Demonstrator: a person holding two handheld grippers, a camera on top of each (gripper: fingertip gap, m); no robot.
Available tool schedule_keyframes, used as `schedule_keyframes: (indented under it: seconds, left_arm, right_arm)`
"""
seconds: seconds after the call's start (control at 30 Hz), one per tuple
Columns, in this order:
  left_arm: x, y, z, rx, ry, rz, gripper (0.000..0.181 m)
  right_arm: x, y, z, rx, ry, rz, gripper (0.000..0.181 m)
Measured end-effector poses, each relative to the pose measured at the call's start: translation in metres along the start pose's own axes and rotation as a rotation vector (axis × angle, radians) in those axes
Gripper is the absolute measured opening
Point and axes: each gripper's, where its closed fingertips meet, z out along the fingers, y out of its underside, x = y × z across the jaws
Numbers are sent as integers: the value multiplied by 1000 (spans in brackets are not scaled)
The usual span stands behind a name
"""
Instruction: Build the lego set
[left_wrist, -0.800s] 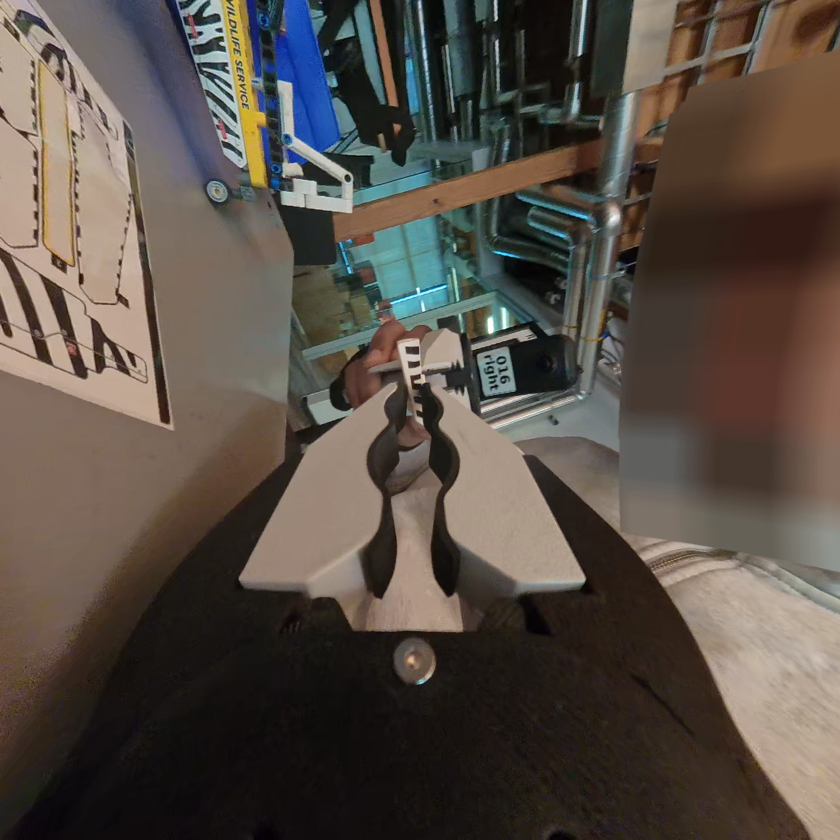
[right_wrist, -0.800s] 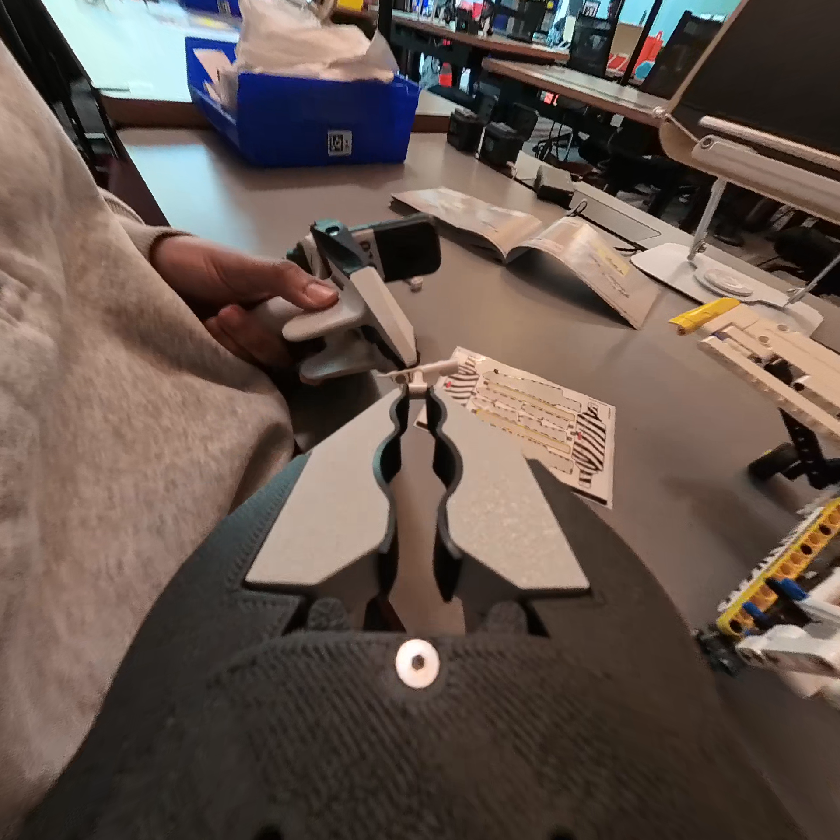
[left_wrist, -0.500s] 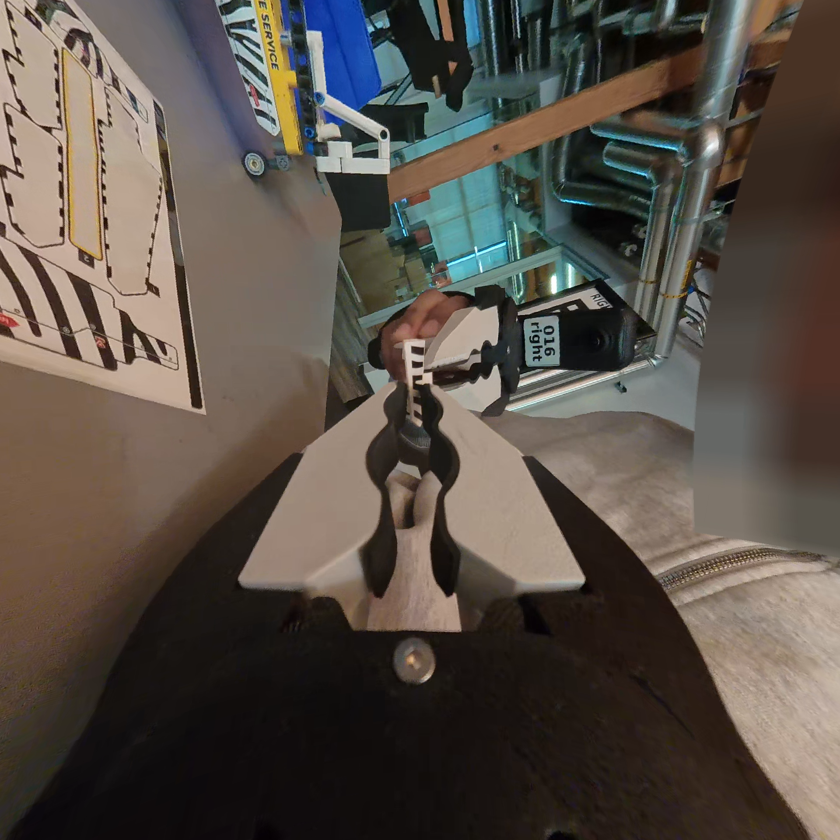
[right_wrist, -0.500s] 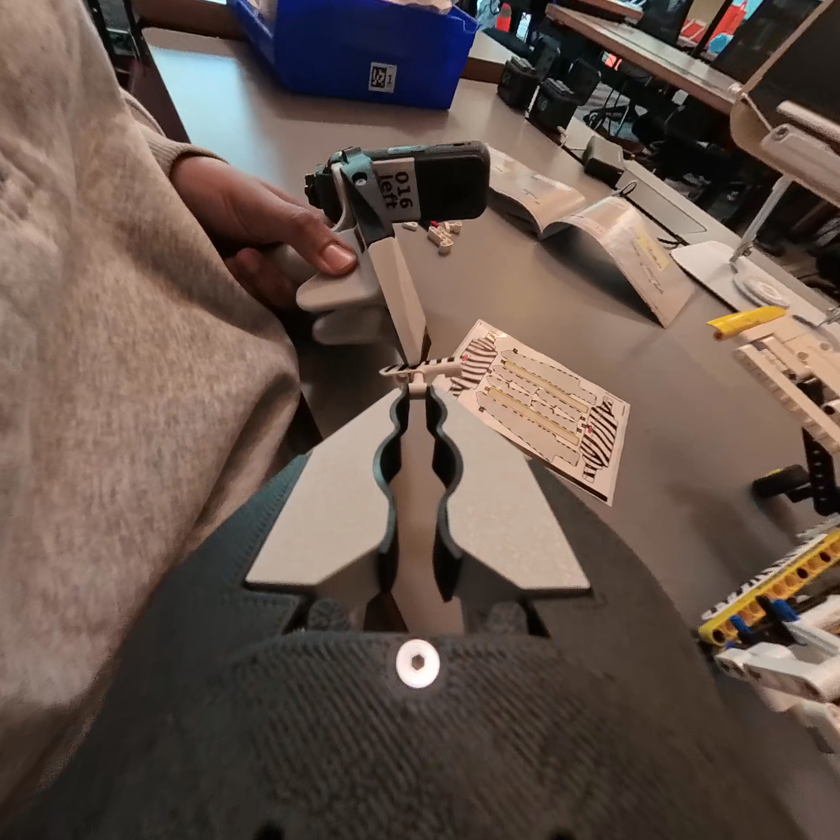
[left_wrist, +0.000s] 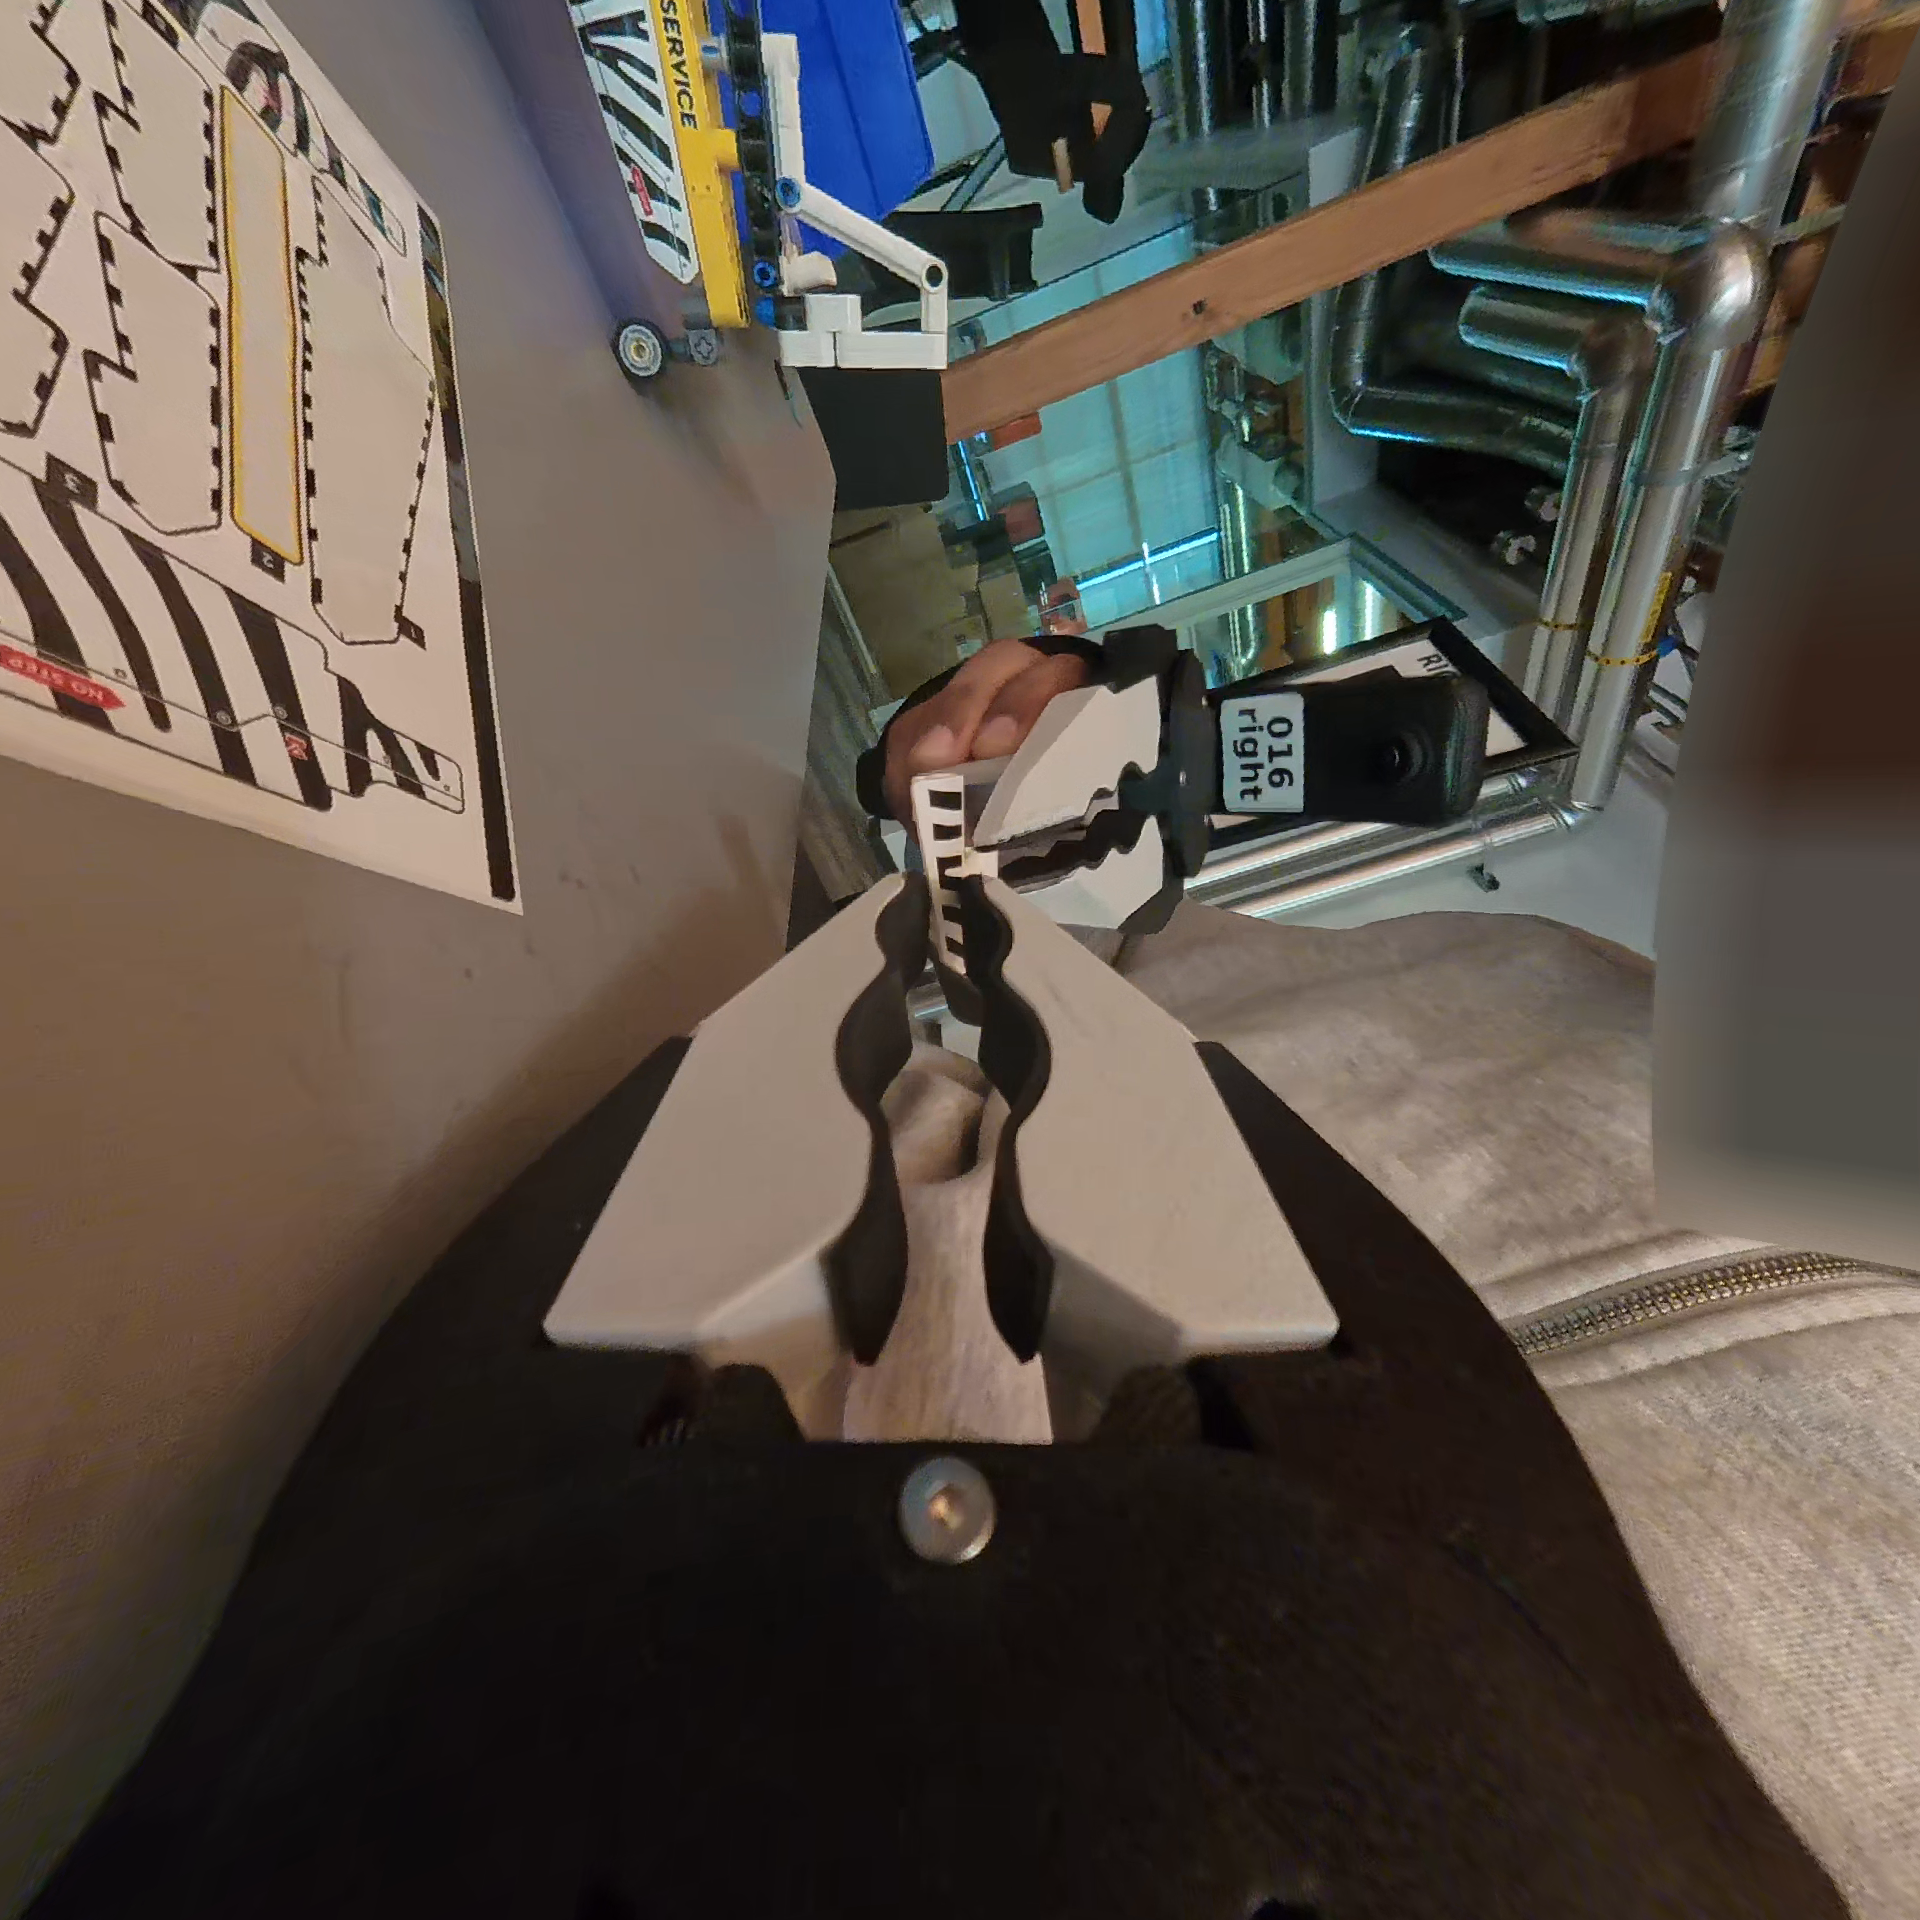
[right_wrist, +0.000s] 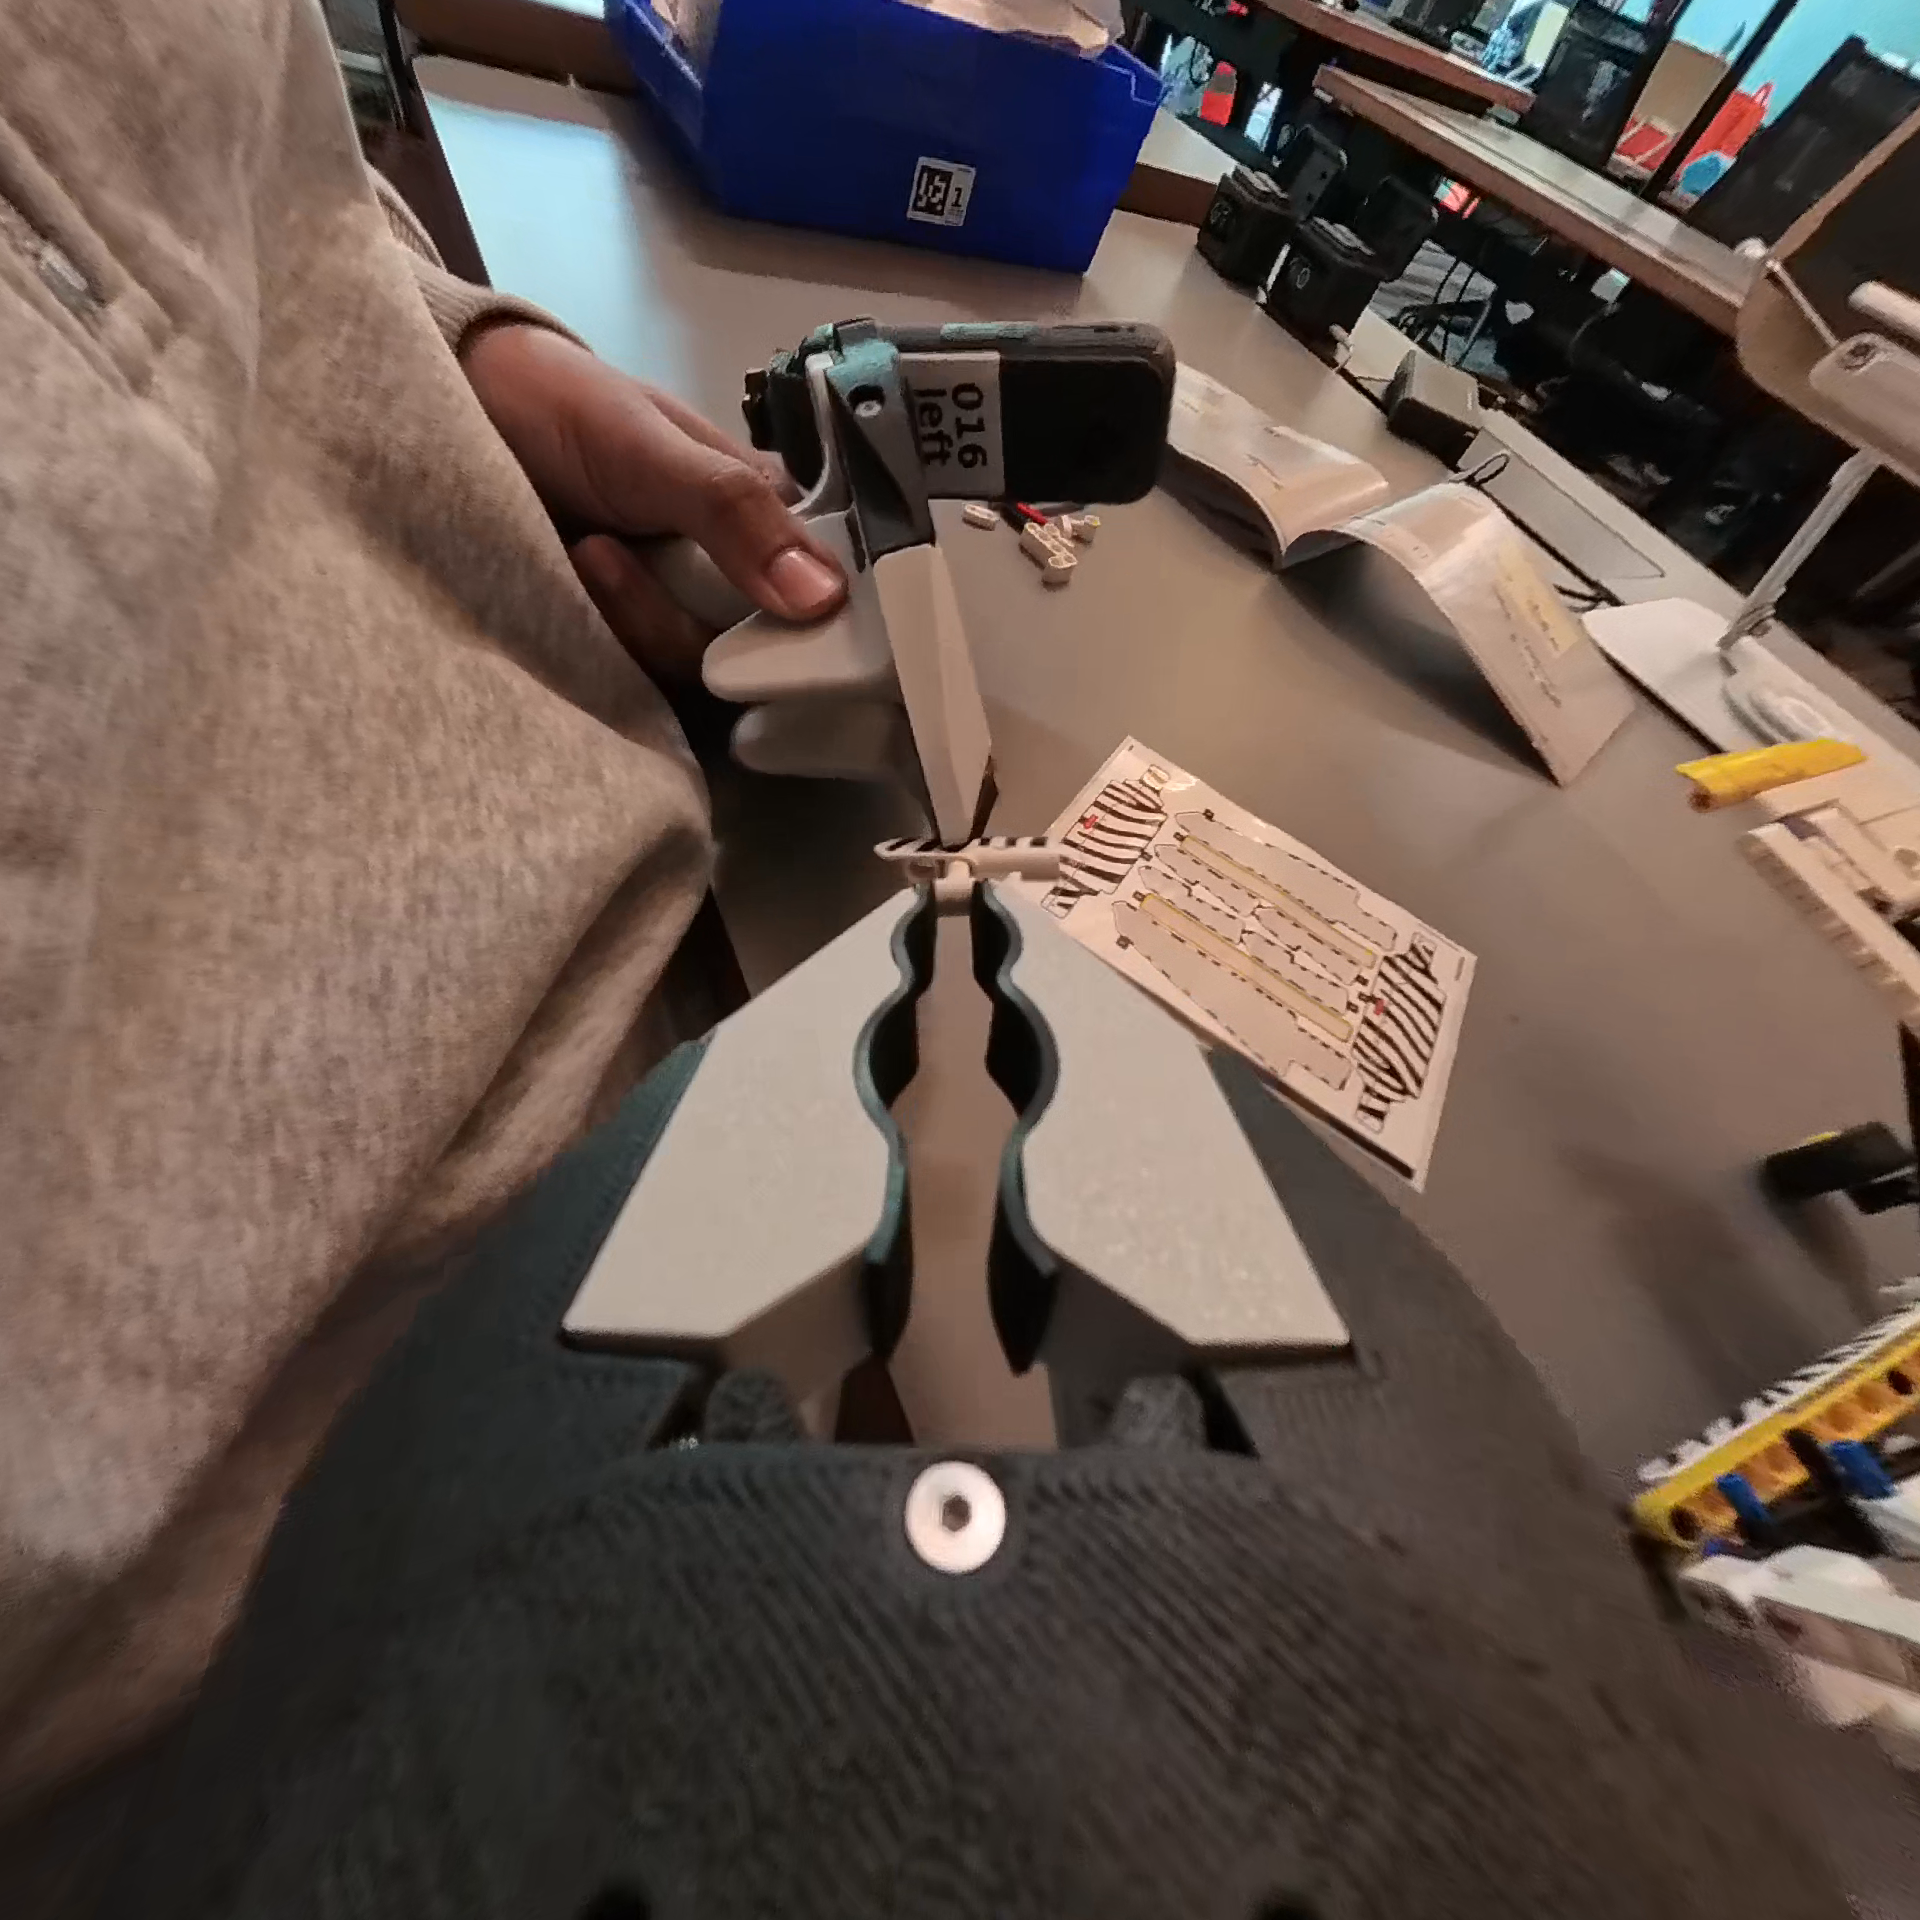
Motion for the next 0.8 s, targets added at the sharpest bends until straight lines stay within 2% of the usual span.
schedule_keyframes:
  seconds: [0.13,0.33,0.6,0.7,0.8]
  left_arm:
    - [-1,0,0,2,-18,16,5]
    - [-3,2,2,-18,-31,26,6]
    - [-17,7,5,-75,-169,119,5]
    - [-13,6,4,-67,-126,91,5]
    - [-3,5,4,-56,-47,64,5]
  right_arm:
    - [1,1,1,22,-8,130,6]
    - [1,8,1,6,-11,189,6]
    - [-3,15,4,-123,12,-54,6]
    - [-3,14,4,-101,-15,-24,6]
    - [-2,6,0,10,-82,100,6]
